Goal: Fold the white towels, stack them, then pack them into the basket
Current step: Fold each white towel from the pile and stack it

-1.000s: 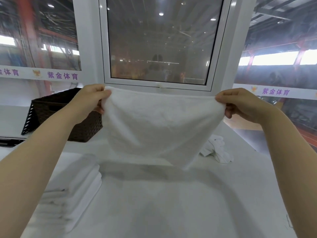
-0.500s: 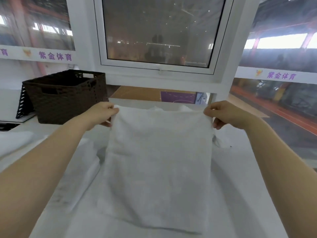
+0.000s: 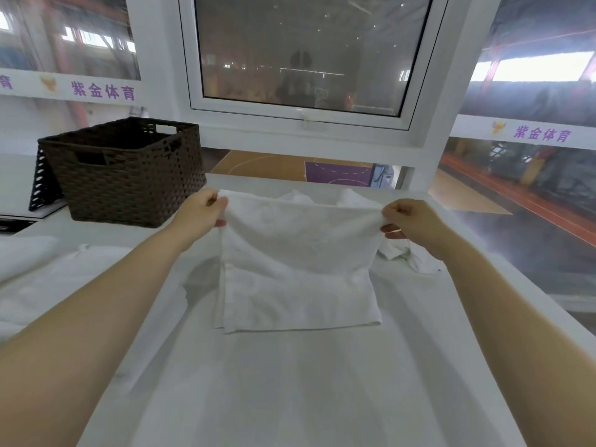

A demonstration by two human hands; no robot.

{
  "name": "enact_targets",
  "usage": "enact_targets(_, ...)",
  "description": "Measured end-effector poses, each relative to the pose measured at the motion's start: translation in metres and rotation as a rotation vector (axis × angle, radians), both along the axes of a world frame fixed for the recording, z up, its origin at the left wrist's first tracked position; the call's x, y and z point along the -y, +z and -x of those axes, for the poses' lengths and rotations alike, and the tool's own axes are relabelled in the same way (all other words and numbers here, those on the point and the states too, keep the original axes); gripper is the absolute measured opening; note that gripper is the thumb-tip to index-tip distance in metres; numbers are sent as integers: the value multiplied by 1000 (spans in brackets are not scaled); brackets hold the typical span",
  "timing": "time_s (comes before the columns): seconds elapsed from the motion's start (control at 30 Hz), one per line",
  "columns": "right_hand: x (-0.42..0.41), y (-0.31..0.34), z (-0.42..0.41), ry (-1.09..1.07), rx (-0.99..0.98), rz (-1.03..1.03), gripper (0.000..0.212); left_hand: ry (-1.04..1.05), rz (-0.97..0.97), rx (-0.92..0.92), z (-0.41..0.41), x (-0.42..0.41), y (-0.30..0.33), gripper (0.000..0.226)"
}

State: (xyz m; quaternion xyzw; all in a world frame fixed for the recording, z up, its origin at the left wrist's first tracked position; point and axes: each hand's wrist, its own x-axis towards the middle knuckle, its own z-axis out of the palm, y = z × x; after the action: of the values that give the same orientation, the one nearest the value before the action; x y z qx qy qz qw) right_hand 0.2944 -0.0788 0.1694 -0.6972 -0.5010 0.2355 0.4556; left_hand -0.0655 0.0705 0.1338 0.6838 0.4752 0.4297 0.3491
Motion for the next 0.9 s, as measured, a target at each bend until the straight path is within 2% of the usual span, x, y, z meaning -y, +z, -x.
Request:
enact_targets(0.13, 8, 25, 8, -27, 131, -66, 18, 94, -159, -53, 1, 0, 21, 24)
enact_targets(0.2, 11, 38, 13, -25, 97, -106, 19, 105, -143, 2, 1, 3, 31, 24)
enact_targets(0.3, 22, 56, 20, 15, -199, -159, 29, -42, 42, 277, 4, 12, 50, 16)
enact_targets(0.37, 31, 67, 19, 56, -436, -158, 40, -198, 300, 375, 12, 19, 63, 16)
enact_targets(0.43, 34, 73, 13, 88, -610, -134, 32, -285, 476, 278, 22, 24, 72, 23)
enact_targets(0.5, 28, 70, 7, 106, -657, -72, 24, -314, 533, 195, 27, 20, 72, 24)
enact_targets(0.6, 7, 45, -1, 52, -446, 76, 24, -248, 554, 135, 18, 7, 52, 18)
enact_targets(0.7, -13, 10, -2, 3, -39, 185, 15, -75, 375, -225, 2, -9, 20, 19)
enact_targets(0.77, -23, -12, -1, -13, 10, 185, 11, -54, 295, -355, -6, -18, -2, 20)
enact_targets(0.83, -29, -32, -1, -43, 9, 169, 13, -36, 263, -294, -11, -25, -19, 20)
enact_targets(0.9, -29, -47, -1, -66, 13, 150, 16, -6, 259, -133, -15, -27, -30, 22)
